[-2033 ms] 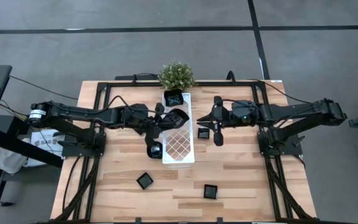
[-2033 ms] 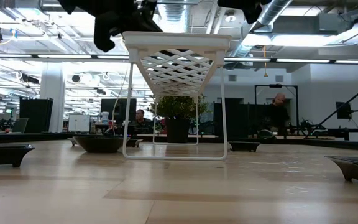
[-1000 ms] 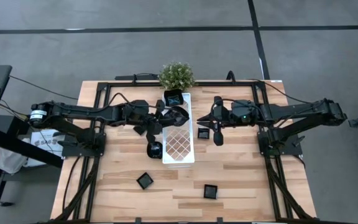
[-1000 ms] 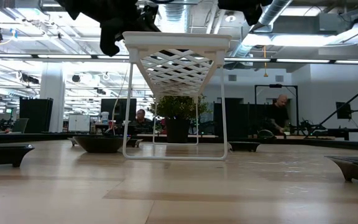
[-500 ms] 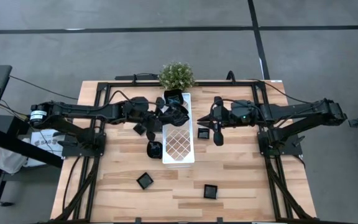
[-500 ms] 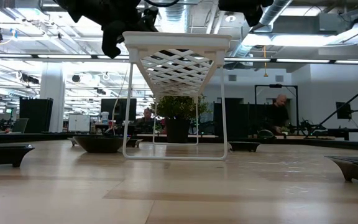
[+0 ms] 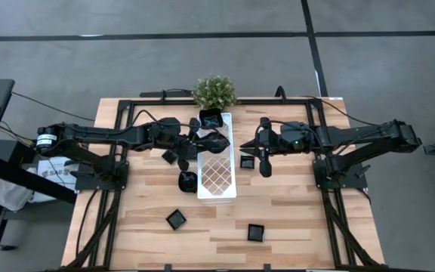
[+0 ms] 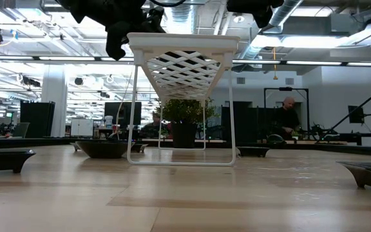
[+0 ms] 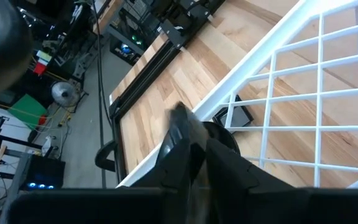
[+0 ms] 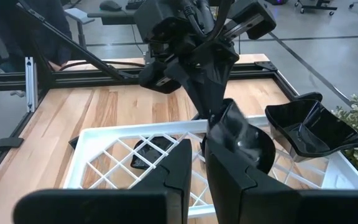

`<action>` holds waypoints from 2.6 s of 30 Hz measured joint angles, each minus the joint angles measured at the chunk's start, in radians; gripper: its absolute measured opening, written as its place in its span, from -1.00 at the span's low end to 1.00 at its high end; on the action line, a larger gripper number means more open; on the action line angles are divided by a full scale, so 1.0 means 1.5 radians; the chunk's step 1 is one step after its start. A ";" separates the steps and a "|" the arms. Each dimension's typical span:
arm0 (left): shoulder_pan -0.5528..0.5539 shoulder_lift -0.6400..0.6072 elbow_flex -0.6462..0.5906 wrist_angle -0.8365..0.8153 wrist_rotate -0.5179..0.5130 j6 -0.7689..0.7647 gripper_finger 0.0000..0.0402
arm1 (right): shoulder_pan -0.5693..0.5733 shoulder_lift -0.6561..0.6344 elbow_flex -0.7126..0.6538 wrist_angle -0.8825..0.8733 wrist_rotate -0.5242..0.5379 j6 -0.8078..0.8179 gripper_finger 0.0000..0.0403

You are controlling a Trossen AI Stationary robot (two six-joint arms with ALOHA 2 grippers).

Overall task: Pick & Place Mini shaped plates
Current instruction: Stack the bottom leaf-shaped plate on the other leaf-shaped plate on the shelf, then stack the leaf-shaped plate on the other leaf-shaped plate on the shelf

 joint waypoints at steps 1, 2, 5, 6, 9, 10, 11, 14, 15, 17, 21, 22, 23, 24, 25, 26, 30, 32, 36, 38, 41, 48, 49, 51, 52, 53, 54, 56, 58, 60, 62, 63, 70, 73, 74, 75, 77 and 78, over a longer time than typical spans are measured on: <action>0.000 0.000 0.000 0.000 0.000 0.000 -0.68 | 0.000 0.000 0.000 0.000 0.000 0.000 -0.79; 0.000 0.000 0.000 0.000 0.000 0.000 -0.65 | 0.000 0.000 0.000 0.000 0.000 0.000 -0.79; 0.000 0.000 0.000 0.001 0.000 0.000 -0.58 | 0.000 0.000 0.000 0.000 0.000 0.000 -0.79; 0.000 0.000 0.000 0.000 0.000 0.000 -0.56 | 0.000 0.000 0.000 0.000 0.000 0.000 -0.79; 0.000 0.000 0.000 0.000 0.000 -0.005 -0.52 | 0.000 0.000 0.000 0.000 0.000 0.000 -0.79; -0.001 0.000 0.000 0.000 0.000 -0.006 -0.51 | 0.000 0.000 0.000 0.000 0.000 0.000 -0.79; -0.002 0.000 0.000 0.000 0.000 -0.007 -0.50 | 0.000 0.000 0.000 0.000 0.000 0.000 -0.79; -0.005 0.000 0.000 0.000 0.000 -0.008 -0.49 | 0.000 0.000 0.000 -0.002 0.000 0.000 -0.79; -0.007 0.000 0.000 0.000 -0.002 -0.010 -0.48 | 0.000 0.000 0.000 -0.004 0.000 0.000 -0.79; -0.013 -0.004 0.000 -0.001 -0.021 -0.029 -0.48 | 0.000 0.000 0.000 -0.011 0.000 0.000 -0.79; -0.036 -0.025 0.001 -0.004 -0.100 -0.087 -0.48 | 0.000 0.000 0.000 -0.015 0.000 0.011 -0.79; -0.044 -0.034 0.001 -0.009 -0.127 -0.100 -0.48 | 0.000 0.000 0.000 -0.015 0.000 0.016 -0.79; -0.053 -0.044 0.001 -0.015 -0.150 -0.111 -0.48 | 0.000 0.000 0.000 -0.016 0.000 0.019 -0.79; -0.060 -0.055 0.001 -0.025 -0.170 -0.123 -0.48 | 0.000 0.000 0.000 -0.016 0.000 0.023 -0.79; -0.069 -0.068 0.001 -0.037 -0.186 -0.136 -0.48 | 0.000 0.000 0.000 -0.015 0.000 0.024 -0.79; -0.076 -0.083 0.000 -0.047 -0.197 -0.154 -0.48 | 0.000 0.000 0.000 -0.015 0.000 0.026 -0.79; -0.096 -0.152 -0.023 -0.069 -0.212 -0.247 -0.48 | 0.000 0.000 0.000 -0.017 0.000 0.026 -0.79; -0.102 -0.189 -0.043 -0.075 -0.211 -0.297 -0.48 | 0.000 0.000 0.000 -0.018 0.001 0.025 -0.79; -0.108 -0.262 -0.098 -0.077 -0.212 -0.396 -0.48 | -0.003 0.000 0.000 -0.019 0.004 0.025 -0.79; -0.108 -0.293 -0.132 -0.081 -0.214 -0.456 -0.48 | -0.009 0.000 0.000 -0.020 0.004 0.025 -0.79; -0.108 -0.327 -0.178 -0.081 -0.216 -0.539 -0.48 | -0.023 0.000 0.000 -0.020 0.005 0.024 -0.79; -0.101 -0.335 -0.234 -0.161 -0.246 -0.681 -0.48 | -0.061 0.000 0.000 -0.023 0.003 0.025 -0.79; -0.099 -0.333 -0.237 -0.168 -0.245 -0.697 -0.48 | -0.065 0.000 0.000 -0.024 0.002 0.025 -0.79; -0.095 -0.332 -0.240 -0.185 -0.246 -0.727 -0.48 | -0.072 0.000 0.000 -0.029 0.000 0.025 -0.79; -0.093 -0.330 -0.240 -0.185 -0.245 -0.739 -0.48 | -0.076 0.000 0.000 -0.032 0.000 0.025 -0.79; -0.092 -0.330 -0.240 -0.188 -0.245 -0.750 -0.48 | -0.079 0.000 0.000 -0.037 0.000 0.027 -0.79; -0.089 -0.330 -0.240 -0.190 -0.245 -0.761 -0.48 | -0.082 0.000 0.000 -0.042 0.000 0.030 -0.79; -0.081 -0.330 -0.240 -0.192 -0.244 -0.784 -0.48 | -0.088 0.000 0.000 -0.048 0.000 0.040 -0.79; -0.069 -0.330 -0.240 -0.198 -0.239 -0.807 -0.48 | -0.093 0.000 0.000 -0.050 0.000 0.051 -0.79; -0.053 -0.330 -0.240 -0.209 -0.224 -0.823 -0.48 | -0.093 0.000 0.000 -0.050 0.000 0.058 -0.79; -0.036 -0.330 -0.240 -0.224 -0.199 -0.827 -0.48 | -0.093 0.000 0.000 -0.050 0.000 0.058 -0.79; -0.026 -0.330 -0.240 -0.231 -0.186 -0.826 -0.48 | -0.093 0.000 0.000 -0.050 0.000 0.059 -0.79; 0.048 -0.330 -0.239 -0.246 -0.119 -0.779 -0.48 | -0.093 0.000 0.000 -0.050 0.005 0.072 -0.79; 0.078 -0.330 -0.229 -0.248 -0.097 -0.775 -0.48 | -0.092 0.000 0.000 -0.051 0.005 0.094 -0.79; 0.086 -0.330 -0.226 -0.248 -0.093 -0.775 -0.48 | -0.090 0.000 0.000 -0.053 0.005 0.095 -0.79; 0.091 -0.330 -0.222 -0.248 -0.092 -0.775 -0.48 | -0.088 0.000 0.000 -0.053 0.006 0.095 -0.79; 0.103 -0.330 -0.216 -0.254 -0.089 -0.773 -0.48 | -0.083 0.004 0.000 -0.052 0.006 0.095 -0.79; 0.108 -0.328 -0.213 -0.261 -0.089 -0.773 -0.48 | -0.082 0.008 0.000 -0.050 0.006 0.095 -0.79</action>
